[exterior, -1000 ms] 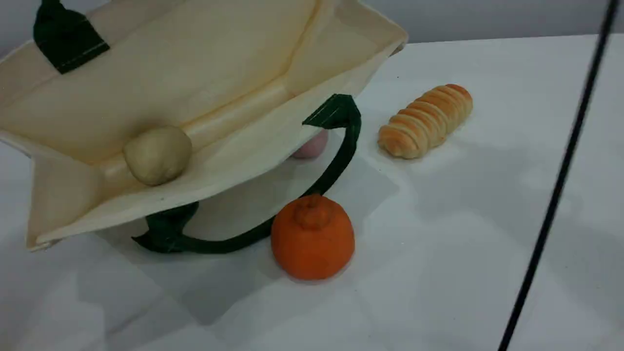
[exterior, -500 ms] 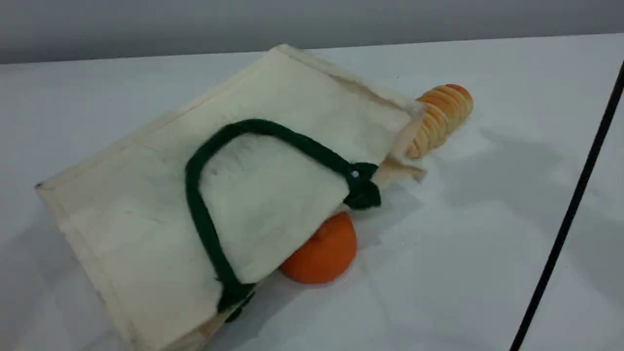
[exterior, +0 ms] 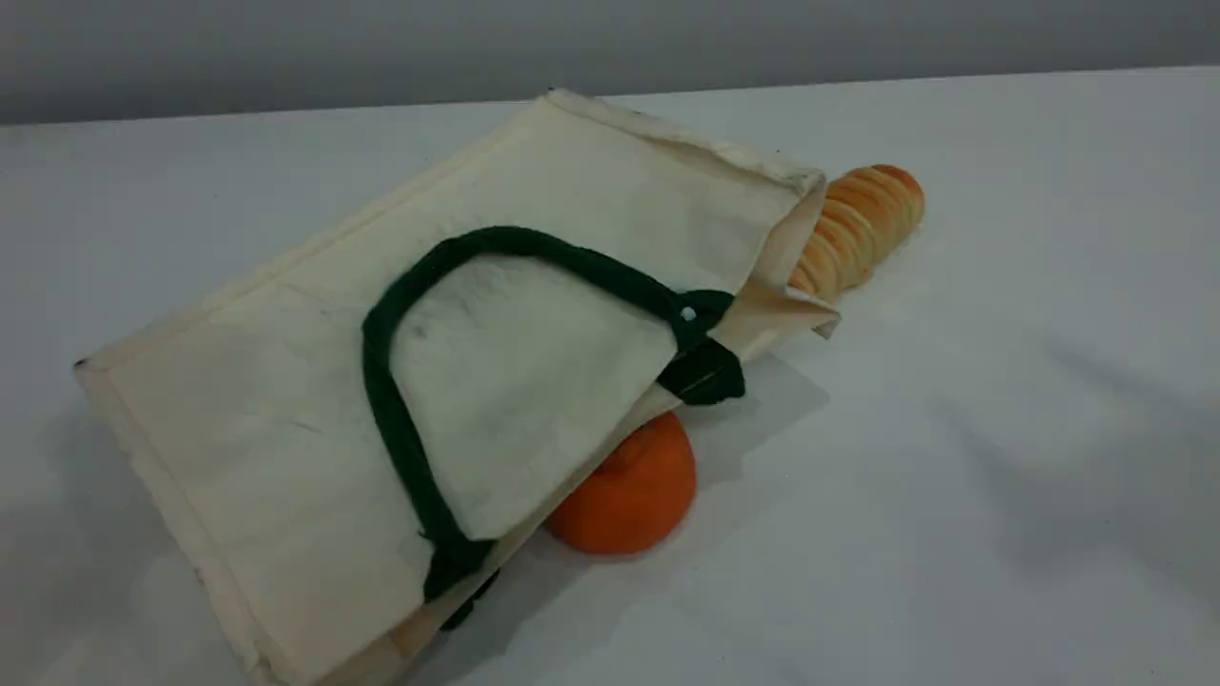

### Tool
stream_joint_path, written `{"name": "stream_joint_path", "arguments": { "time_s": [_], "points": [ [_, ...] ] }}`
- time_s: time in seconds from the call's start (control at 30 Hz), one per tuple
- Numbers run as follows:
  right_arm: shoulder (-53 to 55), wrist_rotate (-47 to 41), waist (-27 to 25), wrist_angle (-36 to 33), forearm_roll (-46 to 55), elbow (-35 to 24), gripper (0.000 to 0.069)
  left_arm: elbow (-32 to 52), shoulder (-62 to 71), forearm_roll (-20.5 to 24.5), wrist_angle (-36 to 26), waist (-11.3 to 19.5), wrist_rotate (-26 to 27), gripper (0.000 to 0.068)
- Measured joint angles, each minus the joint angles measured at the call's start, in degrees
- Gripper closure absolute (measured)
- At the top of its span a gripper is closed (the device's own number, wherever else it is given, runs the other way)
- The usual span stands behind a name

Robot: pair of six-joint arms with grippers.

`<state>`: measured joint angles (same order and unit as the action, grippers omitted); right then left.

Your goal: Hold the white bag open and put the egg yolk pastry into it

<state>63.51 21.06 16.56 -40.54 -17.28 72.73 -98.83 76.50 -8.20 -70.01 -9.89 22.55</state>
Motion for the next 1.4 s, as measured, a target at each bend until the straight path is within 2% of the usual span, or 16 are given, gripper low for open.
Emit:
{"name": "stream_joint_path", "arguments": {
  "time_s": [0.27, 0.6, 0.73, 0.83, 1.03, 1.27, 1.4],
  "points": [
    [-15.77, -0.93, 0.0, -10.95, 0.58, 0.0, 0.0101, 7.17, -14.5, 0.76, -0.08, 0.0, -3.01, 0.0094],
    [-34.63, -5.92, 0.0, -27.22, 0.75, 0.02, 0.0101, 25.23, -39.27, 0.88, -0.06, 0.0, -3.81, 0.0094],
    [-42.05, -9.24, 0.0, -29.5, 0.82, -1.5, 0.0101, 31.99, -50.9, 0.95, -0.07, 0.0, -4.75, 0.0094],
    [-46.31, -11.14, 0.0, -29.55, 0.82, -4.61, 0.0101, 36.98, -58.46, 0.95, -0.07, 0.0, -6.72, 0.0094],
    [-51.45, -12.12, 0.0, -29.45, 3.63, -14.68, 0.0101, 47.69, -67.94, 0.82, -0.01, 0.0, -7.43, 0.0094],
    [-51.88, -12.01, 0.0, -29.27, 6.59, -27.38, 0.0101, 59.47, -68.68, 0.72, 0.16, 0.0, -8.32, 0.0094],
    [-51.88, -12.01, 0.0, -26.64, 8.82, -34.52, 0.0101, 64.35, -68.68, 0.6, 1.3, 0.0, -8.32, 0.0094]
  ]
}}
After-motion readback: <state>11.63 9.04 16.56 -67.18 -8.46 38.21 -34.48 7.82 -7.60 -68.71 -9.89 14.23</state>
